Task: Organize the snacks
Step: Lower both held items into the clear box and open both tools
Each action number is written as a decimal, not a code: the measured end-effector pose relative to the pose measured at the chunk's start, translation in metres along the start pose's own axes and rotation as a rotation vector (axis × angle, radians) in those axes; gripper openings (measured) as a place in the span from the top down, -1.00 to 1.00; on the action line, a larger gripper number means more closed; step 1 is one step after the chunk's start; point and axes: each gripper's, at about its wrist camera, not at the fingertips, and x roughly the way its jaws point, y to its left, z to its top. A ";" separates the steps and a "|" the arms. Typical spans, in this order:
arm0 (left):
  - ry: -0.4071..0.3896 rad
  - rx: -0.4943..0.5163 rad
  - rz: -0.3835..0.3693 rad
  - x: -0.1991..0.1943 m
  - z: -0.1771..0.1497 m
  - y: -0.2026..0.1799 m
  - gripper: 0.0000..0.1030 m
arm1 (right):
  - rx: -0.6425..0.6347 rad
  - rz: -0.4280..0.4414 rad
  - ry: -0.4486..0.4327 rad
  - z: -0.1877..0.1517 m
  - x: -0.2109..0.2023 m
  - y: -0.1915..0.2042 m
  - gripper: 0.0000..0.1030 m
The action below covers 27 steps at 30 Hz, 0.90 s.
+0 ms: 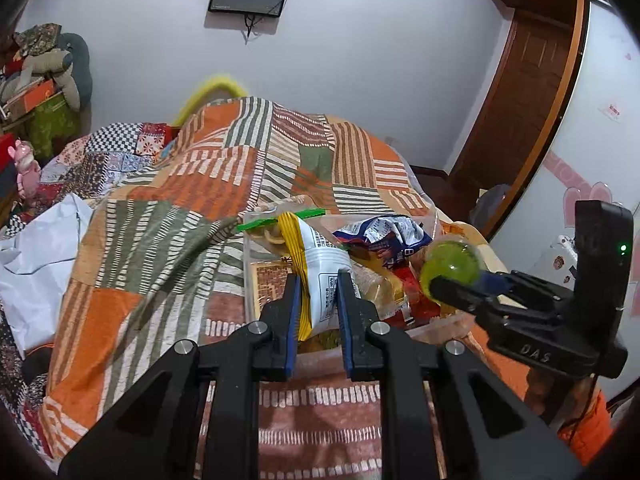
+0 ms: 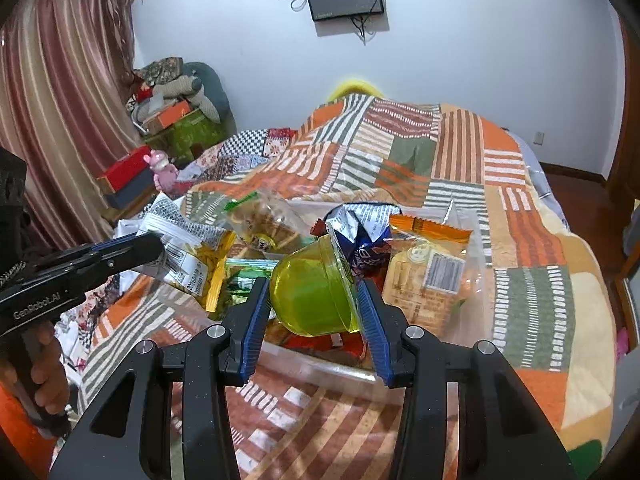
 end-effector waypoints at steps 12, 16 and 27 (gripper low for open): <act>0.071 -0.037 0.032 0.031 -0.006 0.013 0.58 | 0.002 -0.016 0.014 0.002 0.006 0.000 0.12; 0.107 -0.020 0.050 0.035 -0.011 0.013 0.42 | 0.014 -0.017 0.009 0.003 0.002 -0.001 0.08; 0.018 0.034 0.069 -0.009 -0.007 -0.007 0.28 | 0.012 0.002 -0.066 0.008 -0.036 0.005 0.07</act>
